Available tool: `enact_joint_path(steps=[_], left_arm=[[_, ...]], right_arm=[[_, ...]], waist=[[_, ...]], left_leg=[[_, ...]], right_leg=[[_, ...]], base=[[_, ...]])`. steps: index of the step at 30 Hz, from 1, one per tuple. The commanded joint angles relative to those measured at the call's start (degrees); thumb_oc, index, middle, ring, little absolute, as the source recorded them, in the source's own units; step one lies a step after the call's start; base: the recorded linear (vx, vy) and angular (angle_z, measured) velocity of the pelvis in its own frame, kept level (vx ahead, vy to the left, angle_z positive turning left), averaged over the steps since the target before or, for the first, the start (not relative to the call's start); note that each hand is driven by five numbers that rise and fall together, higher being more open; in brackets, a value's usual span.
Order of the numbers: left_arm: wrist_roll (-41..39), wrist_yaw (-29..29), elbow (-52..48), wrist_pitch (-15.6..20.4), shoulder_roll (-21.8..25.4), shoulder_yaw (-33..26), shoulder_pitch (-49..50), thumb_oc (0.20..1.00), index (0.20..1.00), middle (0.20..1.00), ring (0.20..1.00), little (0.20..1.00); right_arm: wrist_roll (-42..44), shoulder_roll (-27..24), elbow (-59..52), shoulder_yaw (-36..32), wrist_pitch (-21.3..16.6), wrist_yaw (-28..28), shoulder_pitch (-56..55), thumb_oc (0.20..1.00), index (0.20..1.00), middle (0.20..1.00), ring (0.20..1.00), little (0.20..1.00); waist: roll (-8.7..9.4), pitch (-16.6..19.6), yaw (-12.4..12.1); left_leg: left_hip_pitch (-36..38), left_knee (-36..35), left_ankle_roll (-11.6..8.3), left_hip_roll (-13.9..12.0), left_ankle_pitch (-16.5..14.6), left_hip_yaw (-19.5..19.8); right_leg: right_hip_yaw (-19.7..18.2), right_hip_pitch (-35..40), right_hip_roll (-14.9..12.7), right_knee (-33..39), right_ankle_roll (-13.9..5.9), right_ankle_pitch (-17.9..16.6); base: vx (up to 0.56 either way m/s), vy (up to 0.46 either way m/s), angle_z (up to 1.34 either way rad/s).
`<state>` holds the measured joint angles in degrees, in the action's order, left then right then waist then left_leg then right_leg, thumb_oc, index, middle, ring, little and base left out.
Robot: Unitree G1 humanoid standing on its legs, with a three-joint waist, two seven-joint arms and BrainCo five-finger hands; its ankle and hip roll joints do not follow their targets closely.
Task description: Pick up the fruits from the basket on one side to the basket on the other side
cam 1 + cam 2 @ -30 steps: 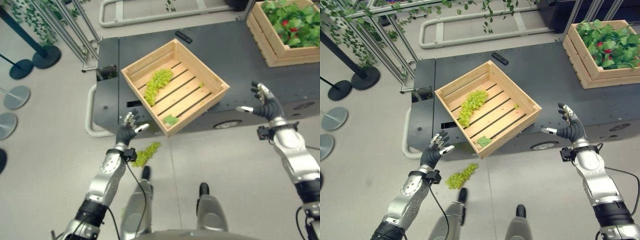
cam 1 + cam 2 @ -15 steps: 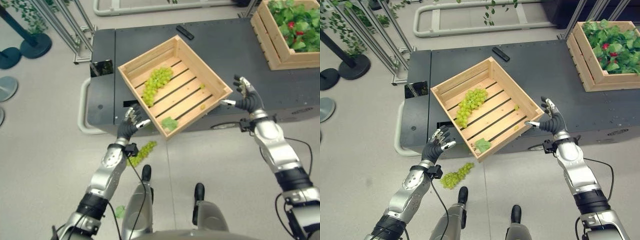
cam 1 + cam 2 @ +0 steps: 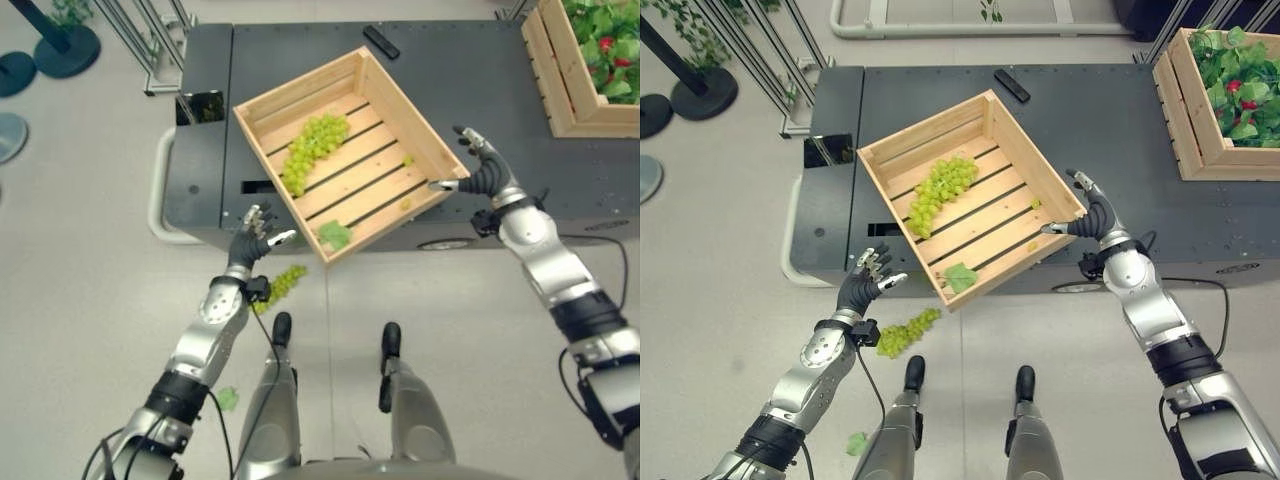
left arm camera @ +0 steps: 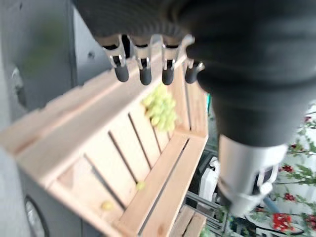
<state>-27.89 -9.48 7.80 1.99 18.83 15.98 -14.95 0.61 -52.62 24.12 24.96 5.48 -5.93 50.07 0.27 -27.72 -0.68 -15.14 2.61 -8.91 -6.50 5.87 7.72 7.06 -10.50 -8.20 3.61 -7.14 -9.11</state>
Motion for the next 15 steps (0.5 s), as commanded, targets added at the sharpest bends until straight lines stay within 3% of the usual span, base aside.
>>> enact_joint_path(steps=[1,3,6,15], left_arm=[[-0.75,0.81,-5.29,3.85,4.11,1.71,0.08,1.000,1.000,1.000,1.000,1.000],[-0.46,0.86,-5.12,3.91,4.29,1.73,-0.40,1.000,1.000,1.000,1.000,1.000],[-0.89,1.12,-4.80,4.00,3.69,2.20,-0.84,1.000,1.000,1.000,1.000,1.000],[-0.83,0.78,-4.63,4.34,4.35,3.51,-0.41,1.000,1.000,1.000,1.000,1.000]], right_arm=[[-2.44,-2.04,2.43,6.50,-1.41,0.28,10.86,1.000,1.000,1.000,1.000,1.000],[-2.66,-3.18,4.94,9.17,-1.41,0.48,13.81,1.000,1.000,1.000,1.000,1.000],[-4.32,-4.18,9.86,13.76,-1.16,1.45,17.95,1.000,1.000,1.000,1.000,1.000],[-10.37,-0.54,22.17,22.60,-0.75,2.67,26.22,1.000,1.000,1.000,1.000,1.000]], waist=[[4.08,2.40,-3.10],[3.94,1.50,-3.25],[3.42,0.81,-3.39],[3.38,-0.66,-4.60]], left_leg=[[-2.00,1.52,1.60,3.57,-3.55,-1.13],[-2.21,0.72,0.22,1.97,-2.91,-0.14],[-2.99,0.90,-0.79,-0.40,-2.65,-2.46],[-4.61,2.03,-0.68,0.34,-2.77,-3.52]], right_leg=[[0.29,-1.12,-4.57,-9.17,-4.28,12.52],[1.72,-1.07,-4.26,-10.23,-3.99,13.65],[6.14,0.64,-5.31,-9.69,-4.36,14.05],[6.87,0.87,-5.03,-8.95,-4.26,14.28]], base=[[0.07,-0.125,0.09],[0.08,-0.168,0.21],[0.09,-0.108,0.45],[0.08,0.004,0.31]])
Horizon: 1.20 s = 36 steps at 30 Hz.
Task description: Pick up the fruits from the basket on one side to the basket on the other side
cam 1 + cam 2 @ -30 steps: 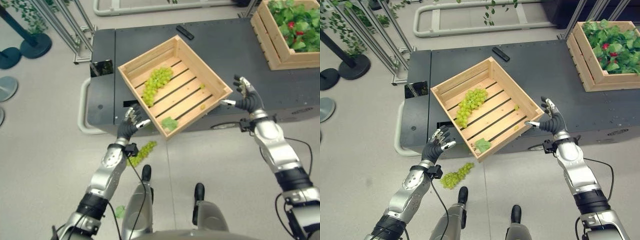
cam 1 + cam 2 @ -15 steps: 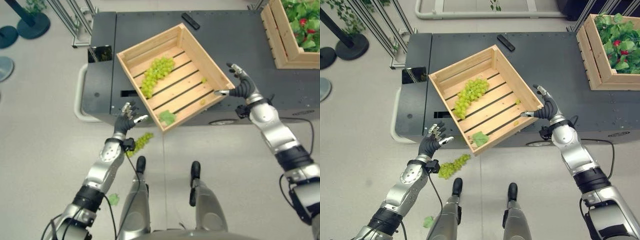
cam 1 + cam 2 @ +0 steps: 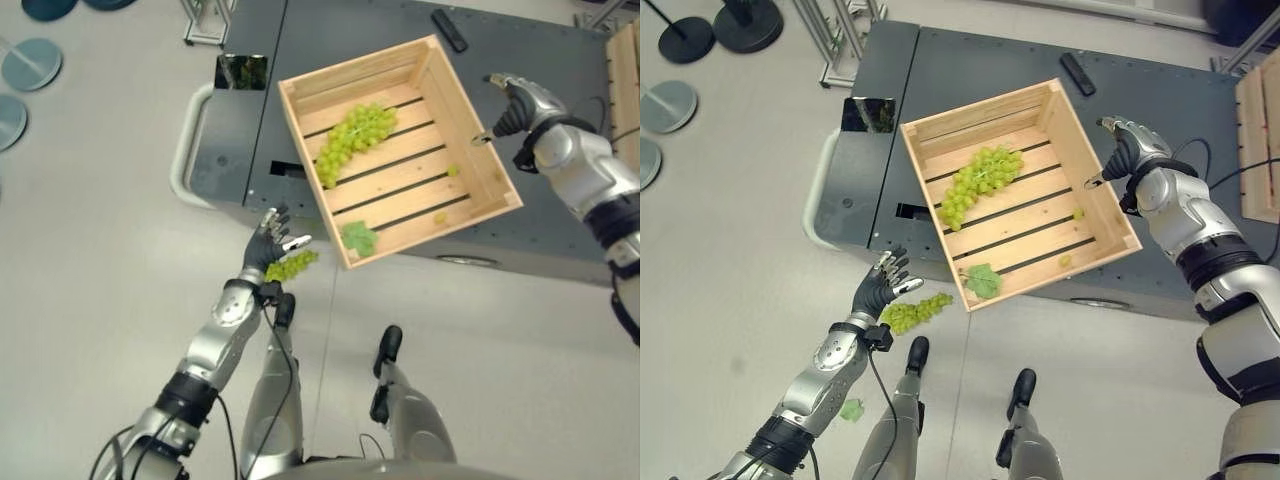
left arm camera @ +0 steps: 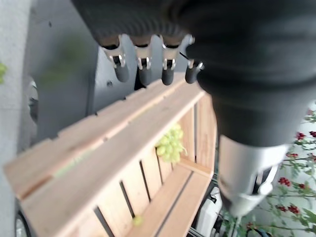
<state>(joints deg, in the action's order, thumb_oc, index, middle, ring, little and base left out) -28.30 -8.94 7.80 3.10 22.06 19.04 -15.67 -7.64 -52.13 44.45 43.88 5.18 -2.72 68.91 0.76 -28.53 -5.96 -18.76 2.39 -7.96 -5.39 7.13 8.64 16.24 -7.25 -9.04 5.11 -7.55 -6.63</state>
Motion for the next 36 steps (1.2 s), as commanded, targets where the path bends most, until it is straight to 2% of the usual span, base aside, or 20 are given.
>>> enact_joint_path(steps=[1,8,15,21,24,25,26,27,28,29,30,36], left_arm=[[-0.33,0.07,-4.37,3.41,1.26,0.68,0.10,1.000,1.000,1.000,1.000,1.000],[0.44,-0.85,-3.93,3.59,1.16,1.33,-1.19,1.000,1.000,1.000,1.000,1.000],[0.62,-1.43,-3.81,3.73,0.80,1.53,-2.04,1.000,1.000,1.000,1.000,1.000],[0.76,-1.25,-3.90,3.60,0.57,2.22,-2.23,1.000,1.000,1.000,1.000,1.000],[1.12,-1.70,-3.90,3.52,-0.15,1.89,-2.89,1.000,1.000,1.000,1.000,1.000],[1.13,-1.70,-3.91,3.51,-0.08,1.96,-2.90,1.000,1.000,1.000,1.000,1.000],[1.32,-2.51,-3.52,3.40,-0.62,0.47,-3.08,1.000,1.000,1.000,1.000,1.000],[1.32,-2.51,-3.55,3.38,-0.49,0.60,-3.05,1.000,1.000,1.000,1.000,1.000],[1.62,-3.29,-3.32,3.19,-0.91,-1.03,-2.82,1.000,1.000,1.000,1.000,1.000],[1.63,-3.30,-3.36,3.16,-0.74,-0.87,-2.76,1.000,1.000,1.000,1.000,1.000],[1.80,-4.00,-2.79,2.93,-0.99,-1.82,-2.44,1.000,1.000,1.000,1.000,1.000],[1.57,-4.56,-2.33,3.10,-0.68,-1.83,-3.24,1.000,1.000,1.000,1.000,1.000]], right_arm=[[-2.77,-0.44,5.81,5.18,-0.29,-0.46,8.89,1.000,1.000,1.000,1.000,1.000],[-4.11,0.81,16.66,7.92,-0.17,-1.18,12.73,1.000,1.000,1.000,1.000,1.000],[-6.28,0.81,20.70,9.35,-0.13,-1.25,12.31,1.000,1.000,1.000,1.000,1.000],[-8.54,0.45,23.06,10.14,-0.12,-0.38,10.64,1.000,1.000,1.000,1.000,1.000],[0.34,-0.91,19.51,3.41,-1.08,-4.23,8.49,1.000,1.000,1.000,1.000,1.000],[0.35,-1.01,19.33,3.21,-1.01,-4.26,8.25,1.000,1.000,1.000,1.000,1.000],[5.24,-2.21,11.49,-0.95,-2.16,-6.35,5.98,1.000,1.000,1.000,1.000,1.000],[5.19,-2.37,11.02,-1.43,-1.95,-6.40,5.43,1.000,1.000,1.000,1.000,1.000],[7.14,-3.22,3.78,-5.85,-2.46,-8.22,1.92,1.000,1.000,1.000,1.000,1.000],[7.02,-3.34,3.26,-6.48,-2.24,-8.27,1.21,1.000,1.000,1.000,1.000,1.000],[7.46,-3.59,-2.82,-11.04,-2.52,-9.35,-3.42,1.000,1.000,1.000,1.000,1.000],[5.21,-5.19,-12.77,-16.35,-2.59,-9.83,-9.39,1.000,1.000,1.000,1.000,1.000]], waist=[[3.26,-0.45,0.18],[3.99,-1.27,-1.25],[4.90,-1.27,-2.46],[4.96,-1.27,-3.28],[5.21,-1.27,-3.17],[5.25,-1.27,-3.23],[5.70,-1.27,-2.66],[5.80,-1.27,-2.77],[6.25,-1.27,-2.14],[6.38,-1.27,-2.27],[6.76,-1.27,-1.82],[7.16,-1.27,-1.51]], left_leg=[[-1.30,2.69,-1.50,-0.49,-4.44,-4.23],[-3.91,3.18,-1.42,0.46,-4.48,-3.33],[-6.46,3.89,-1.11,1.52,-4.71,-2.09],[-8.28,3.95,-1.09,2.14,-4.48,-1.03],[-9.19,3.81,-0.99,2.46,-4.12,-0.42],[-9.19,3.82,-0.99,2.47,-4.12,-0.40],[-9.16,3.60,-0.84,2.58,-4.15,-0.41],[-9.11,3.60,-0.84,2.60,-4.16,-0.37],[-8.88,3.53,-0.75,2.54,-4.26,-0.40],[-8.82,3.54,-0.75,2.56,-4.27,-0.36],[-8.50,3.51,-0.56,2.57,-4.40,-0.35],[-8.00,3.43,-0.60,2.72,-4.40,-0.60]], right_leg=[[-2.14,-2.36,-4.10,-10.55,-3.81,12.02],[-0.98,-3.33,-3.88,-10.37,-3.85,12.02],[-0.16,-4.09,-3.44,-9.99,-3.82,12.13],[0.84,-4.75,-3.11,-9.55,-3.78,12.09],[1.16,-5.12,-2.67,-9.43,-3.82,12.14],[1.19,-5.09,-2.68,-9.43,-3.82,12.15],[1.07,-5.09,-2.37,-9.25,-3.79,12.32],[1.12,-5.03,-2.38,-9.26,-3.79,12.36],[1.10,-4.69,-2.24,-9.03,-3.75,12.47],[1.16,-4.58,-2.26,-9.01,-3.75,12.49],[1.16,-4.17,-2.24,-8.93,-3.75,12.59],[1.64,-3.44,-2.66,-8.71,-3.68,12.58]], base=[[0.06,-0.002,0.05],[0.07,-0.004,0.09],[0.05,-0.006,0.09],[0.04,-0.007,0.13],[0.03,0.000,0.24],[0.02,0.026,0.16],[0.02,0.015,0.11],[0.03,0.017,0.10],[0.01,0.001,0.07],[0.01,0.006,0.05],[0.00,0.000,0.00],[-0.01,0.004,0.02]])
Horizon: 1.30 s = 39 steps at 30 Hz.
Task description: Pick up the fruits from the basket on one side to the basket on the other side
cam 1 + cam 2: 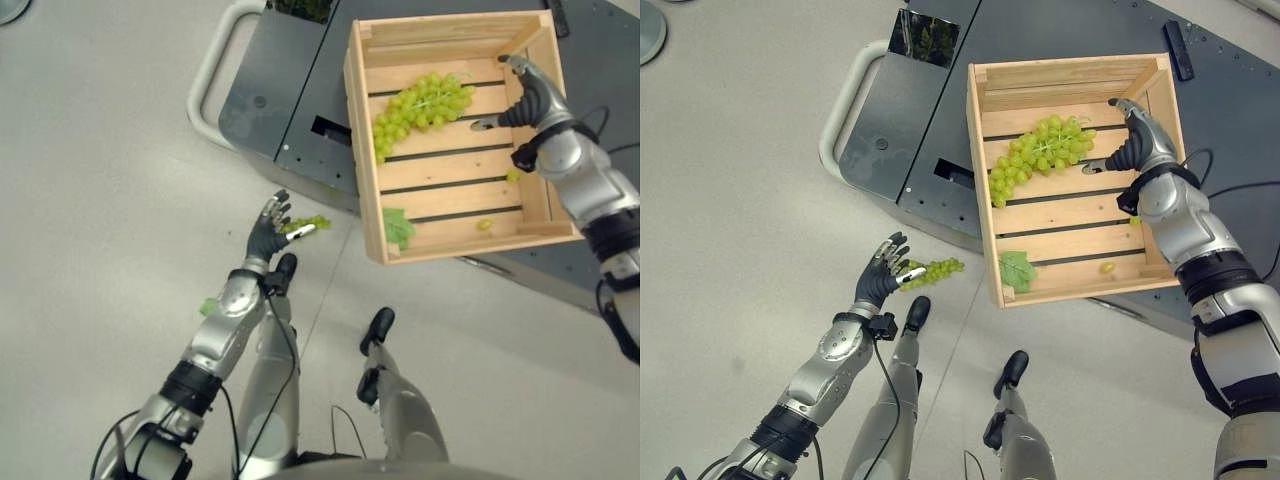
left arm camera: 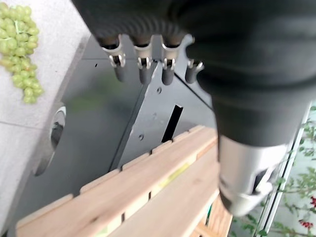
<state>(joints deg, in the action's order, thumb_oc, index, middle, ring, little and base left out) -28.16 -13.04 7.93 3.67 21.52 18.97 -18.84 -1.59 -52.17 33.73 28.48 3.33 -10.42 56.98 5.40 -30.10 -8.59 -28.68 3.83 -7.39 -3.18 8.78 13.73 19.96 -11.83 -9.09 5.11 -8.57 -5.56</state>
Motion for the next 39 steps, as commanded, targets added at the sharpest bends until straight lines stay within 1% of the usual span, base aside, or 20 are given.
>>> enact_joint_path(steps=[1,4,8,10,14,16,18,20,23,24,25,28,33,39], left_arm=[[1.42,-0.66,-2.84,2.58,-0.04,-2.03,0.00,1.000,1.000,1.000,1.000,1.000],[1.42,-0.66,-3.15,2.59,0.39,-2.31,0.26,1.000,1.000,1.000,1.000,1.000],[1.19,-0.50,-3.49,2.71,1.05,-2.43,0.70,1.000,1.000,1.000,1.000,1.000],[0.96,-0.24,-3.63,2.72,1.37,-2.31,0.83,1.000,1.000,1.000,1.000,1.000],[0.40,0.08,-4.29,2.99,2.40,-1.25,0.81,1.000,1.000,1.000,1.000,1.000],[0.03,0.29,-4.62,3.14,2.57,-0.84,0.74,1.000,1.000,1.000,1.000,1.000],[-0.31,0.41,-4.63,3.21,2.61,0.03,0.57,1.000,1.000,1.000,1.000,1.000],[-0.70,0.49,-4.65,3.14,2.55,0.59,0.45,1.000,1.000,1.000,1.000,1.000],[-0.56,0.56,-4.62,2.98,2.48,1.18,0.26,1.000,1.000,1.000,1.000,1.000],[-0.56,0.56,-4.62,2.99,2.43,1.07,0.27,1.000,1.000,1.000,1.000,1.000],[-0.55,0.63,-4.54,2.98,2.25,1.53,0.18,1.000,1.000,1.000,1.000,1.000],[-0.33,0.46,-4.32,3.03,2.08,1.91,-0.30,1.000,1.000,1.000,1.000,1.000],[-0.28,0.19,-4.18,3.12,1.27,2.56,-1.07,1.000,1.000,1.000,1.000,1.000],[-0.28,0.19,-4.00,3.08,0.54,3.62,-2.37,1.000,1.000,1.000,1.000,1.000]], right_arm=[[-0.37,-6.38,-5.82,-2.43,-1.05,-2.13,1.53,1.000,1.000,1.000,1.000,1.000],[-0.51,-8.56,-10.60,-4.70,-1.30,-1.64,-0.05,1.000,1.000,1.000,1.000,1.000],[-0.28,-11.73,-15.74,-4.17,-1.96,-0.15,0.99,1.000,1.000,1.000,1.000,1.000],[-0.19,-12.80,-16.09,-1.93,-1.99,0.96,3.06,1.000,1.000,1.000,1.000,1.000],[-1.17,-13.17,-11.17,6.98,-1.42,2.35,11.48,1.000,1.000,1.000,1.000,1.000],[-1.46,-11.53,-5.13,13.46,-1.14,3.44,17.12,1.000,1.000,1.000,1.000,1.000],[-2.09,-9.45,1.10,17.63,-0.55,4.06,20.76,1.000,1.000,1.000,1.000,1.000],[-2.48,-5.92,8.52,22.20,-0.26,4.57,25.05,1.000,1.000,1.000,1.000,1.000],[-4.32,-1.54,15.45,25.10,0.51,5.25,27.24,1.000,1.000,1.000,1.000,1.000],[-4.28,-1.35,15.71,25.34,0.41,5.23,27.51,1.000,1.000,1.000,1.000,1.000],[-6.11,1.31,20.20,27.03,0.71,5.61,28.83,1.000,1.000,1.000,1.000,1.000],[-8.02,4.98,25.11,27.87,0.90,5.98,29.60,1.000,1.000,1.000,1.000,1.000],[-10.28,8.76,30.06,28.16,1.19,5.95,29.59,1.000,1.000,1.000,1.000,1.000],[-10.97,10.22,33.15,27.61,1.34,5.43,29.14,1.000,1.000,1.000,1.000,1.000]], waist=[[2.71,0.30,1.72],[3.13,0.30,2.00],[3.86,0.30,2.38],[4.04,0.30,2.36],[4.40,0.30,1.57],[4.34,0.30,1.16],[4.34,0.30,0.38],[4.18,0.30,-0.15],[4.11,0.30,-1.21],[4.08,0.30,-1.08],[3.94,0.30,-1.91],[3.57,0.30,-2.82],[3.05,0.30,-4.21],[3.13,0.30,-5.12]], left_leg=[[2.14,1.84,-1.15,0.50,-6.10,-5.81],[2.69,1.60,-1.12,0.29,-6.08,-6.05],[3.34,1.39,-1.16,0.20,-6.05,-6.31],[3.61,1.37,-1.18,0.11,-6.07,-6.35],[3.83,1.20,-1.21,0.09,-6.02,-6.31],[3.80,1.03,-1.26,0.06,-5.90,-6.27],[3.58,1.07,-1.28,0.15,-5.75,-6.07],[3.24,1.19,-1.31,0.35,-5.73,-5.87],[2.68,1.21,-1.34,0.51,-5.59,-5.50],[2.65,1.22,-1.34,0.52,-5.59,-5.49],[2.18,1.36,-1.34,0.73,-5.55,-5.02],[1.68,1.51,-1.34,1.03,-5.53,-4.53],[0.56,1.61,-1.32,1.48,-5.42,-3.63],[-0.62,1.75,-1.22,1.93,-5.28,-2.73]], right_leg=[[-2.43,1.18,-2.67,-8.65,-2.67,11.40],[-2.54,1.49,-2.77,-8.55,-2.64,11.42],[-2.67,2.04,-2.74,-8.39,-2.68,11.39],[-2.69,2.27,-2.79,-8.32,-2.73,11.37],[-2.60,2.48,-2.75,-8.21,-2.82,11.13],[-2.38,2.51,-2.67,-8.13,-2.91,11.02],[-2.05,2.59,-2.61,-8.14,-2.89,11.02],[-1.72,2.60,-2.56,-8.06,-2.98,10.82],[-1.20,2.53,-2.42,-8.14,-3.02,10.76],[-1.19,2.52,-2.42,-8.14,-3.03,10.76],[-0.87,2.40,-2.36,-8.19,-3.00,10.70],[-0.29,2.44,-2.33,-8.18,-3.08,10.68],[0.53,2.28,-2.11,-8.07,-3.07,10.85],[1.31,2.02,-1.74,-7.94,-3.05,10.88]], base=[[0.00,0.000,0.00],[0.00,0.000,0.00],[0.00,0.000,0.00],[0.00,0.000,0.00],[0.00,0.000,0.00],[0.00,0.000,0.00],[0.00,0.000,0.00],[0.00,0.000,0.00],[0.01,-0.015,0.05],[0.03,-0.015,0.08],[0.03,-0.019,0.07],[0.03,-0.005,0.13],[0.03,0.003,0.14],[0.02,0.000,0.15]])
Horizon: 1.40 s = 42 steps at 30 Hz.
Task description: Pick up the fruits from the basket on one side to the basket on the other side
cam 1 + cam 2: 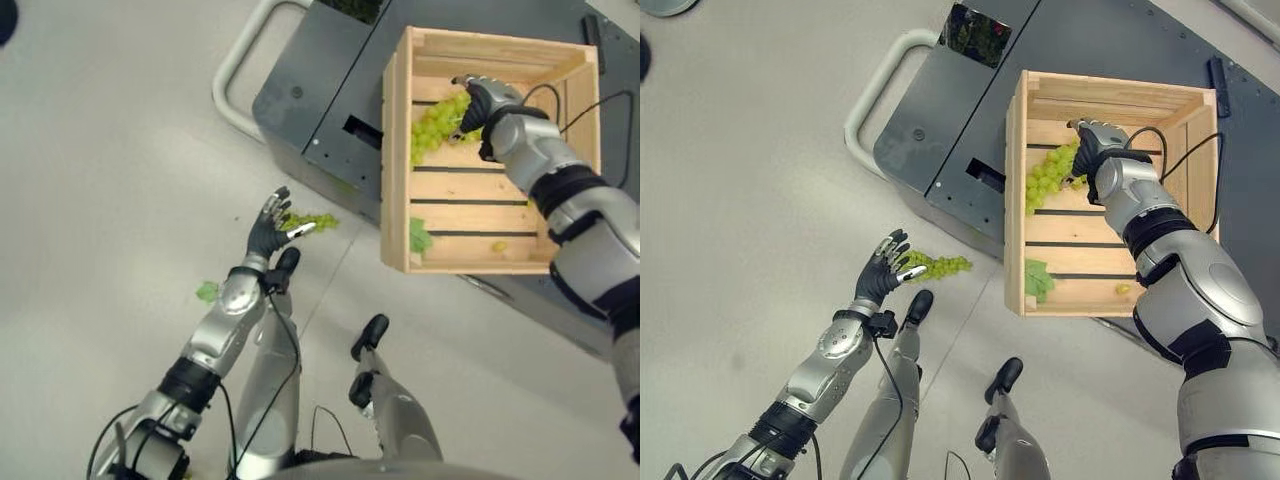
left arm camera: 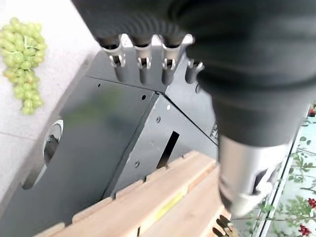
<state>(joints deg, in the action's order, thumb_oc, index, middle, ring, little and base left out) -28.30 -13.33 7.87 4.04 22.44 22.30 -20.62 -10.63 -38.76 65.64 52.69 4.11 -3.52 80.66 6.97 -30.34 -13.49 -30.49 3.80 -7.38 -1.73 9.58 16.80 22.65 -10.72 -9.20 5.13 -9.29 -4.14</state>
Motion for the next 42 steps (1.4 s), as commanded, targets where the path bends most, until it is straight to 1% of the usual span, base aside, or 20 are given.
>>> enact_joint_path(steps=[1,6,12,16,20,28,32,33,36,42], left_arm=[[-0.16,0.47,-4.03,2.74,-0.31,0.53,-0.75,1.000,1.000,1.000,1.000,1.000],[-0.28,1.10,-4.46,2.89,-0.30,1.29,-1.25,1.000,1.000,1.000,1.000,1.000],[0.27,1.25,-4.28,2.99,-0.23,1.25,-1.37,1.000,1.000,1.000,1.000,1.000],[0.40,1.14,-3.97,3.28,-0.07,0.40,-1.12,1.000,1.000,1.000,1.000,1.000],[0.25,0.79,-3.35,3.36,0.21,-0.43,-1.05,1.000,1.000,1.000,1.000,1.000],[-0.38,0.14,-2.91,3.42,-0.04,-0.16,-1.45,1.000,1.000,1.000,1.000,1.000],[-0.42,0.28,-3.24,3.46,0.03,0.55,-1.76,1.000,1.000,1.000,1.000,1.000],[-0.55,0.53,-3.38,3.58,-0.23,1.13,-1.89,1.000,1.000,1.000,1.000,1.000],[-0.58,0.66,-3.56,3.66,-0.50,1.41,-1.98,1.000,1.000,1.000,1.000,1.000],[-0.58,0.40,-3.24,3.75,-0.49,0.98,-1.85,1.000,1.000,1.000,1.000,1.000]], right_arm=[[-2.20,-3.12,1.65,3.56,0.67,-1.45,5.57,1.000,1.000,1.000,1.000,1.000],[-4.34,-3.49,4.87,4.10,1.04,-1.21,4.99,1.000,1.000,1.000,1.000,1.000],[-8.26,-5.08,5.81,5.40,1.22,-0.64,3.42,1.000,1.000,1.000,1.000,1.000],[-10.45,-6.02,4.47,5.97,0.83,0.10,1.31,1.000,1.000,1.000,1.000,1.000],[-12.76,-6.77,1.79,7.01,0.58,1.10,0.09,1.000,1.000,1.000,1.000,1.000],[-14.52,-5.68,1.49,6.71,0.99,1.37,-1.23,1.000,1.000,1.000,1.000,1.000],[-14.87,-4.77,3.10,6.35,1.24,0.90,-1.27,1.000,1.000,1.000,1.000,1.000],[-16.14,-4.12,4.41,6.43,1.54,0.68,-1.32,1.000,1.000,1.000,1.000,1.000],[-17.78,-3.44,4.95,6.80,1.40,0.69,-1.48,1.000,1.000,1.000,1.000,1.000],[-20.13,-2.87,4.13,7.89,1.27,0.95,-1.69,1.000,1.000,1.000,1.000,1.000]], waist=[[1.61,0.55,-0.30],[1.26,0.55,-1.26],[1.04,0.55,-1.56],[1.20,0.55,-1.35],[1.77,0.55,-0.61],[2.08,0.55,0.26],[1.72,0.55,0.11],[1.37,0.55,-0.21],[1.16,0.55,-0.50],[1.46,0.55,-0.67]], left_leg=[[0.92,1.79,-1.21,0.50,-6.02,-5.66],[-0.21,1.80,-1.26,0.87,-5.74,-4.86],[-1.02,1.74,-1.19,1.25,-5.55,-4.42],[-1.10,1.50,-1.27,1.19,-5.39,-4.13],[-1.22,1.53,-1.35,1.17,-5.32,-4.27],[-1.06,1.37,-1.28,1.04,-5.27,-4.34],[-1.35,1.46,-1.31,1.08,-5.17,-4.21],[-1.63,1.49,-1.32,1.14,-5.12,-4.15],[-1.83,1.46,-1.34,1.21,-5.02,-4.02],[-2.11,1.47,-1.38,1.45,-5.07,-3.66]], right_leg=[[-1.21,0.74,-1.61,-7.95,-2.34,9.41],[-0.47,0.31,-1.41,-7.79,-2.42,9.48],[-0.20,-0.01,-1.25,-7.77,-2.34,9.79],[-0.14,-0.09,-1.20,-7.78,-2.33,10.03],[-0.30,-0.10,-1.07,-7.81,-2.22,10.39],[-0.40,-0.18,-1.05,-7.86,-2.00,10.77],[-0.34,-0.46,-1.10,-7.82,-1.95,10.72],[-0.34,-0.54,-1.07,-7.67,-1.96,10.70],[-0.16,-0.63,-0.98,-7.52,-1.97,10.68],[0.40,-0.39,-0.86,-7.40,-2.08,10.67]], base=[[0.02,0.012,0.08],[0.01,0.000,0.07],[0.01,0.015,0.07],[0.01,0.005,0.06],[0.00,0.000,0.00],[0.00,0.000,0.00],[0.00,0.000,0.00],[0.00,0.000,0.00],[0.00,0.000,0.00],[0.00,0.000,0.00]])
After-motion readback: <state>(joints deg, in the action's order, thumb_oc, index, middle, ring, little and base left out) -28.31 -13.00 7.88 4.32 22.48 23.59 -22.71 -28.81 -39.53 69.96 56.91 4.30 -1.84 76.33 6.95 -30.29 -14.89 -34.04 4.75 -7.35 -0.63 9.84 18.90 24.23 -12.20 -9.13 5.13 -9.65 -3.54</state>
